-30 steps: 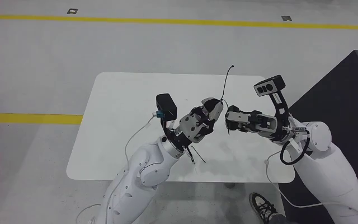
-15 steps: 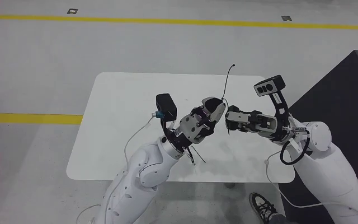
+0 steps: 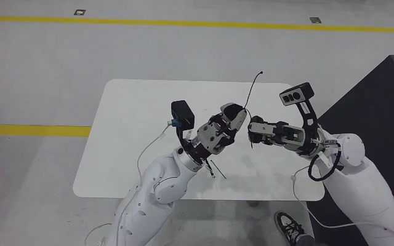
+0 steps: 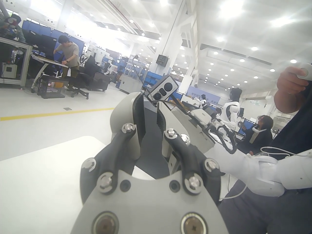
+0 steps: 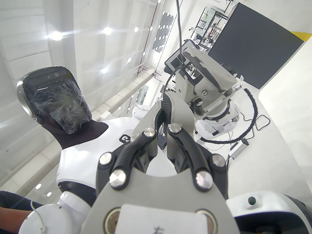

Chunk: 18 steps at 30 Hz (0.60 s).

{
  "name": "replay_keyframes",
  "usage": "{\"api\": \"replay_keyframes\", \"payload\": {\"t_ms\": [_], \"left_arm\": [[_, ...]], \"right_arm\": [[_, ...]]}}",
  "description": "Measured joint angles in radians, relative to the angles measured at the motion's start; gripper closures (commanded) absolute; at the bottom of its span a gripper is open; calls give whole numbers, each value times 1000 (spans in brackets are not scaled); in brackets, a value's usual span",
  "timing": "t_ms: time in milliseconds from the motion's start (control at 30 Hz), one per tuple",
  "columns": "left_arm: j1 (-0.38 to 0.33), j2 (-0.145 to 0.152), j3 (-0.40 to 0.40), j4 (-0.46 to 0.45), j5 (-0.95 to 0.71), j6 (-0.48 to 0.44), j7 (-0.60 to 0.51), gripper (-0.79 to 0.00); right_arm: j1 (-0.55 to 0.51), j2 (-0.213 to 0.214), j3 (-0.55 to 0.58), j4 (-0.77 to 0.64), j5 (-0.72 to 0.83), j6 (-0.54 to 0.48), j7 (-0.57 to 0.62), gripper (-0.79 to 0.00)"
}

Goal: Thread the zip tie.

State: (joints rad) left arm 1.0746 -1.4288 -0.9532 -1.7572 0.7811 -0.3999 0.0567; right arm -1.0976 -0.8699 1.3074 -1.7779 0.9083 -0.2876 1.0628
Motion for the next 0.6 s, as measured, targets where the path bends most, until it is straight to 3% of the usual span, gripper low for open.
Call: {"api": "replay_keyframes", "payload": {"t_ms": [300,600], "left_arm": [[2,-3,-4,-5,0,-2,-2,0],[3,-7,-3,-10,6,-10,-1,0]], "right_arm": [[0,0,0,0,0,0,0,0],[0,0,0,0,0,0,0,0]]}}
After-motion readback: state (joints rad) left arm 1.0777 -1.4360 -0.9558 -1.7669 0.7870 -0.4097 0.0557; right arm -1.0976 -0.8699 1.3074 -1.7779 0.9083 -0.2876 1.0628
